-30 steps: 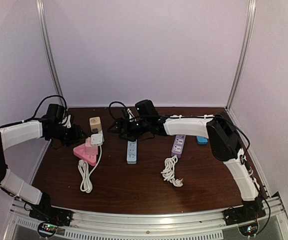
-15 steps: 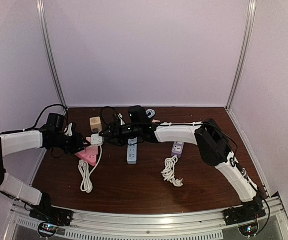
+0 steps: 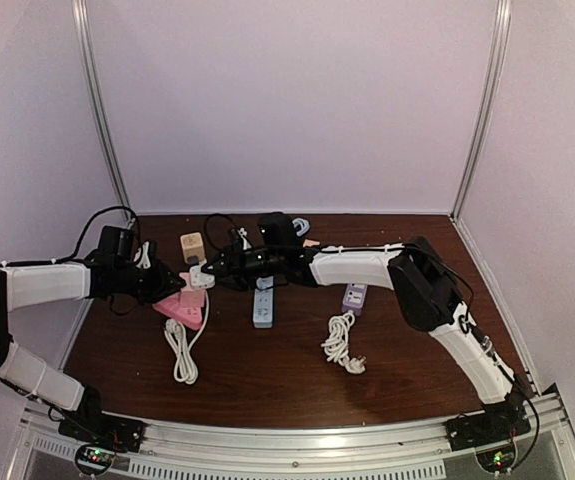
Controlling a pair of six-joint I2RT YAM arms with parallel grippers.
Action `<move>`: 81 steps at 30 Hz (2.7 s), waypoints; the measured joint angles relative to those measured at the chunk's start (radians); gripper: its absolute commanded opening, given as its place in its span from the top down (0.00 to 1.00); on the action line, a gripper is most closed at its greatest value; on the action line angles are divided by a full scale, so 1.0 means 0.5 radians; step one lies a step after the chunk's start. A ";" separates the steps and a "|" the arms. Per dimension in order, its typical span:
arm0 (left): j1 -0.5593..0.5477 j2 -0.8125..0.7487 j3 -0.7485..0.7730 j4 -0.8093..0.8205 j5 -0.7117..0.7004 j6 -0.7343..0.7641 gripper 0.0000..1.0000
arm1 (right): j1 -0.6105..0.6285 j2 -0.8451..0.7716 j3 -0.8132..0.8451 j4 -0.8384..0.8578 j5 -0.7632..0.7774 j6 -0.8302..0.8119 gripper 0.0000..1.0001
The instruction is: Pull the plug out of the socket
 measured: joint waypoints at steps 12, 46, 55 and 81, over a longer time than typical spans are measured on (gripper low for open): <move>-0.001 -0.014 -0.001 -0.016 -0.021 0.012 0.79 | 0.018 0.047 0.001 0.092 -0.046 0.089 0.60; -0.004 0.018 0.067 -0.221 -0.013 0.192 0.82 | 0.000 0.221 0.007 0.681 -0.201 0.859 1.00; -0.005 0.034 0.081 -0.222 -0.015 0.203 0.82 | -0.008 0.230 0.007 0.719 -0.207 0.931 1.00; -0.014 0.069 0.179 -0.312 -0.017 0.241 0.81 | -0.067 -0.266 -0.287 0.733 -0.185 0.547 1.00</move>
